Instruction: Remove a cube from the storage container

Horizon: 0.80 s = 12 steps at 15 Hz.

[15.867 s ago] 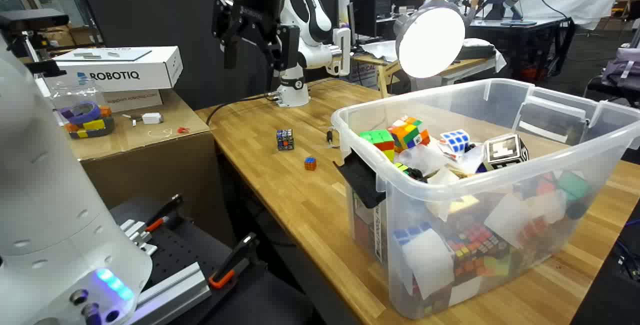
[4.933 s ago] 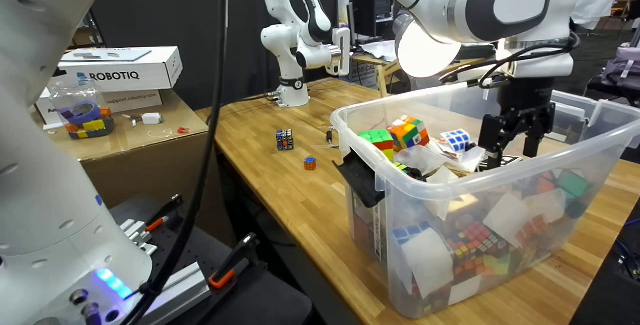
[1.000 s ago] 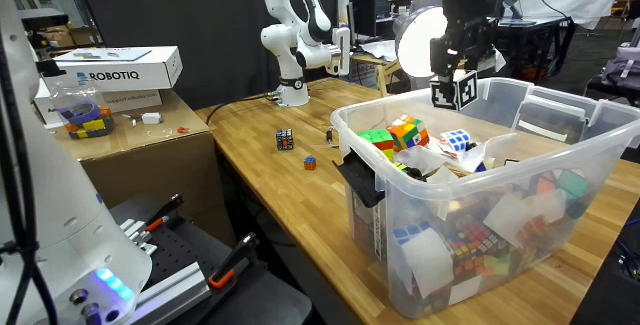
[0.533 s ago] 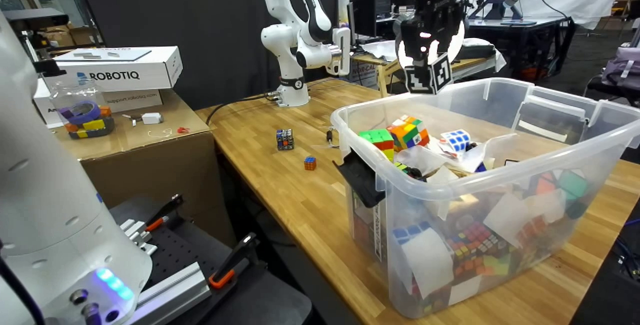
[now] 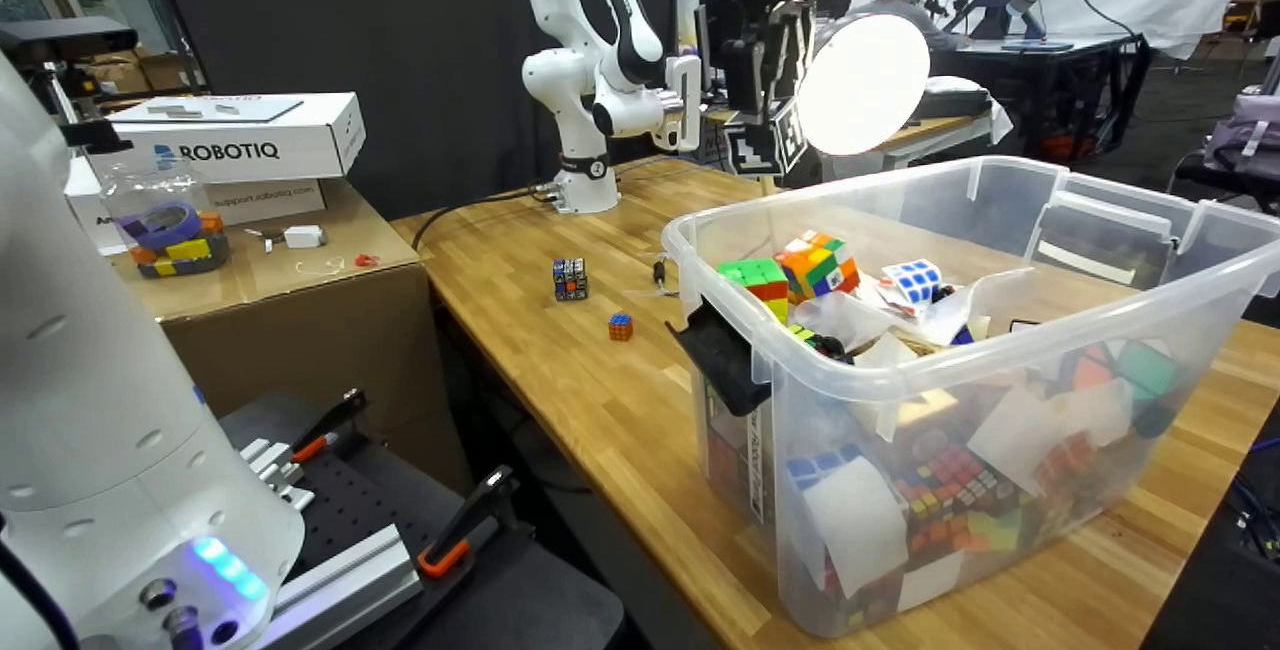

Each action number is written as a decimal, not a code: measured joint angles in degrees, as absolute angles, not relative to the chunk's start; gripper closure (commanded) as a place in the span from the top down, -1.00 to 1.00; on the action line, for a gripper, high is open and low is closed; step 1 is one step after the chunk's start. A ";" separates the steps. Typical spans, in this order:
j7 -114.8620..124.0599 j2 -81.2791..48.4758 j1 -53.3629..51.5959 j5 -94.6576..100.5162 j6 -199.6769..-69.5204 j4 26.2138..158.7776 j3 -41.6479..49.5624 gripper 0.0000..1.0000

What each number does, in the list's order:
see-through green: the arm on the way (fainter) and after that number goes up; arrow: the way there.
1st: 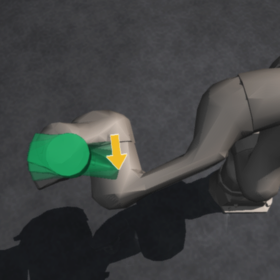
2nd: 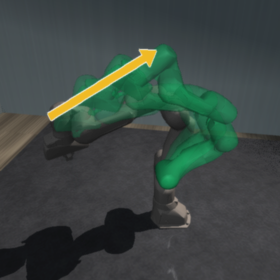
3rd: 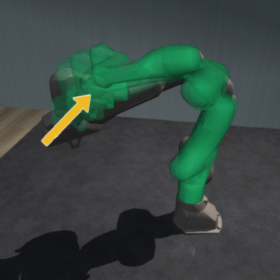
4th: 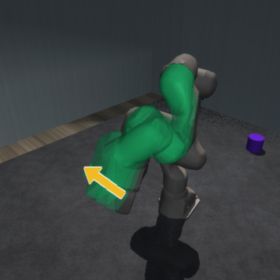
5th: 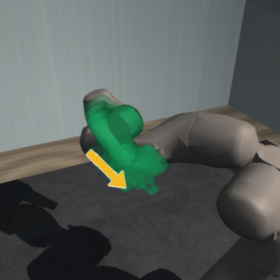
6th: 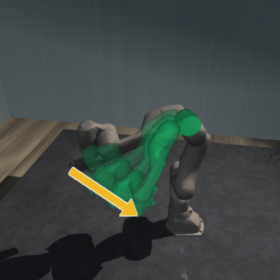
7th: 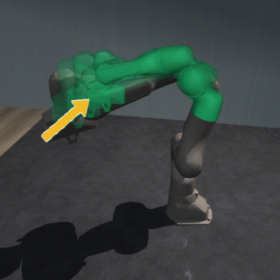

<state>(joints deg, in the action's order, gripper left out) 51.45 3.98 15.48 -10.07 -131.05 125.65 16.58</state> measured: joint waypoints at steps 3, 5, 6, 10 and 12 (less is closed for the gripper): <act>47.16 5.25 15.10 -12.38 -131.03 127.40 15.90 -0.25; 46.83 5.11 14.76 -12.14 -131.26 128.10 14.93 -0.25; 46.83 4.72 14.44 -11.85 -131.66 128.36 14.34 -0.25; 46.85 0.65 12.30 -9.41 -133.67 128.73 11.76 -0.25; 46.91 -1.88 11.28 -7.42 -135.29 128.69 11.01 -0.25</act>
<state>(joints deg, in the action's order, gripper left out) 46.91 -1.88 11.28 -7.42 -135.29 128.69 11.01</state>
